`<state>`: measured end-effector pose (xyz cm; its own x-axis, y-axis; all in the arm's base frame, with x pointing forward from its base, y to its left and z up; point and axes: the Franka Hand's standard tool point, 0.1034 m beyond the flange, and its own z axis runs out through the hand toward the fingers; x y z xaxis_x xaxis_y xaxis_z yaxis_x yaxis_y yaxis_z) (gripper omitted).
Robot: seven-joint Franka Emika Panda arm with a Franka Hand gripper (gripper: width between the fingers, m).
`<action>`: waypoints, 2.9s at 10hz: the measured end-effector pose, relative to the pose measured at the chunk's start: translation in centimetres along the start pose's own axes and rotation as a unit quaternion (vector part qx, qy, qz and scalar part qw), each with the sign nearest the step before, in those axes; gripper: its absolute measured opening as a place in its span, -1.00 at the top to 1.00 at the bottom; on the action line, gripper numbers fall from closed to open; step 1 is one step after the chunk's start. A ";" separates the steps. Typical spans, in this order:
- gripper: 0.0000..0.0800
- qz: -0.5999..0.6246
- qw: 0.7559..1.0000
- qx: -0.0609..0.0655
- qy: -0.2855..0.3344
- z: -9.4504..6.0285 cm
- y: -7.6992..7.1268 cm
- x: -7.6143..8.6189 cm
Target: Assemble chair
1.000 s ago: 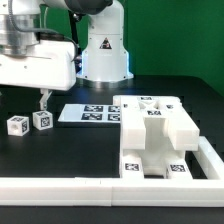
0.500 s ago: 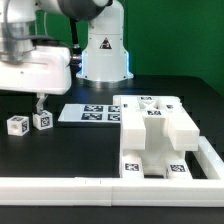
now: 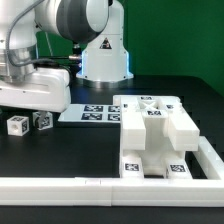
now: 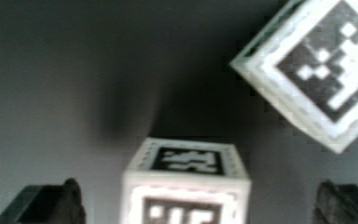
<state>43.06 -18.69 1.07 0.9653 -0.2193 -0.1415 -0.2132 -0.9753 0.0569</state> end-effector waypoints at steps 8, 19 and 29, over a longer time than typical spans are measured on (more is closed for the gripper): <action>0.30 -0.031 0.999 0.003 0.024 -1.4 -2.9 0.7; 0.30 -0.476 0.877 -0.034 0.052 -3.7 -7.7 3.0; 0.30 -0.808 0.584 -0.078 -0.009 -3.3 -6.2 3.6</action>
Offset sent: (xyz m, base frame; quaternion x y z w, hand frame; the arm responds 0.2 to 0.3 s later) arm 0.0000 0.0000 0.0000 0.0000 0.0000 0.0000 1.0000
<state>48.32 -13.34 3.45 -0.1136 0.9829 -0.1451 0.9917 0.1034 -0.0763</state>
